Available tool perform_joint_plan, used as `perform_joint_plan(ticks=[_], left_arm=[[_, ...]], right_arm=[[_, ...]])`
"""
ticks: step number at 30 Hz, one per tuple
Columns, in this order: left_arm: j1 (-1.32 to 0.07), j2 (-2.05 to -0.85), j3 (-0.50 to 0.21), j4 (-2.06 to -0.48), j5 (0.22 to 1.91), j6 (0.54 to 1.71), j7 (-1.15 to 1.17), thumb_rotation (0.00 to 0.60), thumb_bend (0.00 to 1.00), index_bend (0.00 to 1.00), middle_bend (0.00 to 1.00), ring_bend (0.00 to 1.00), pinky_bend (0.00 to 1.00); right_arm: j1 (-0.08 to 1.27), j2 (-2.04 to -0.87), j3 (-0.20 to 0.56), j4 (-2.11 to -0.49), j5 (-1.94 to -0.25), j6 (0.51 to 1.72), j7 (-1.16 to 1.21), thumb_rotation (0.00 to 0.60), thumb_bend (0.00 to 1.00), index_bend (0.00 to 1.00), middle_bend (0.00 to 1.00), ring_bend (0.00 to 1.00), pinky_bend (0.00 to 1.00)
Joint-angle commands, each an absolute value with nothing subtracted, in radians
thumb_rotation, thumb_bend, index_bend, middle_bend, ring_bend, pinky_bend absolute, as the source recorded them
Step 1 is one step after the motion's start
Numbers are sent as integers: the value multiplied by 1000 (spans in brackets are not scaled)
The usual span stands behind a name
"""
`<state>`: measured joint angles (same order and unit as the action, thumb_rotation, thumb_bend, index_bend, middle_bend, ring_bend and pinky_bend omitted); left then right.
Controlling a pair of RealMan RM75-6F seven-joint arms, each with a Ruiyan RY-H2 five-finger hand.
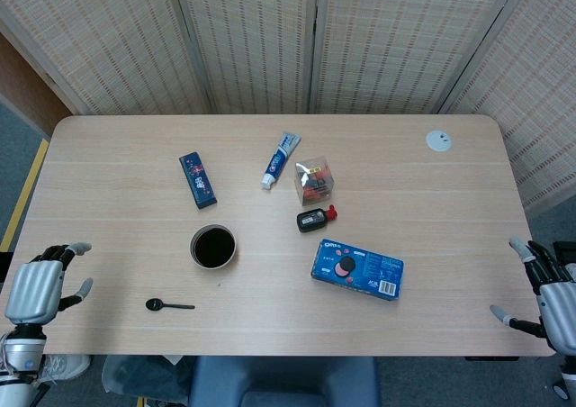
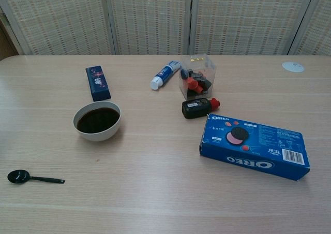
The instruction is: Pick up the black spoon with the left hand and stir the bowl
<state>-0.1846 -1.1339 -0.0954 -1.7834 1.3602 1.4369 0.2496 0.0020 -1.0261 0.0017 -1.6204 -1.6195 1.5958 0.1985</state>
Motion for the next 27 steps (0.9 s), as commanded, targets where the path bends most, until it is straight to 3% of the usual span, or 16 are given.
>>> perform_joint_plan(ticks=[1,8,11,14,17,19,27], left_arm=[[-186,-1136,-93,-1779,1368,1435,247,600,267,302,363,310,477],[-199,-1132,-98,-1776,1386,1423,239,600,267,304,363,314,473],[-212,-1127,-95,-1770,1410,1409,224,600,267,306,377,383,483],[-228,-1122,-89,-1765,1436,1385,216,600,267,309,457,469,537],[-249,-1120,-76,-1756,1471,1354,208,600,267,312,536,535,660],[-264,-1119,-66,-1748,1495,1333,206,600,267,317,622,599,774],[-330,-1159,-28,-1700,1590,1247,163,600,267,362,921,829,987]], right_arm=[[1,-1025,0,-1622,-1621,1594,201,600,17,0,155,79,208],[-10,-1023,8,-1623,-1611,1612,202,600,16,0,155,79,208],[-12,-1015,15,-1628,-1605,1619,200,600,16,0,155,79,208],[-14,-1005,23,-1634,-1602,1628,198,600,16,0,155,79,208],[-13,-996,30,-1640,-1600,1633,195,600,16,0,155,79,208],[-11,-993,33,-1644,-1598,1630,193,600,17,0,155,79,208],[-1,-985,29,-1656,-1598,1599,185,600,16,0,155,79,208]])
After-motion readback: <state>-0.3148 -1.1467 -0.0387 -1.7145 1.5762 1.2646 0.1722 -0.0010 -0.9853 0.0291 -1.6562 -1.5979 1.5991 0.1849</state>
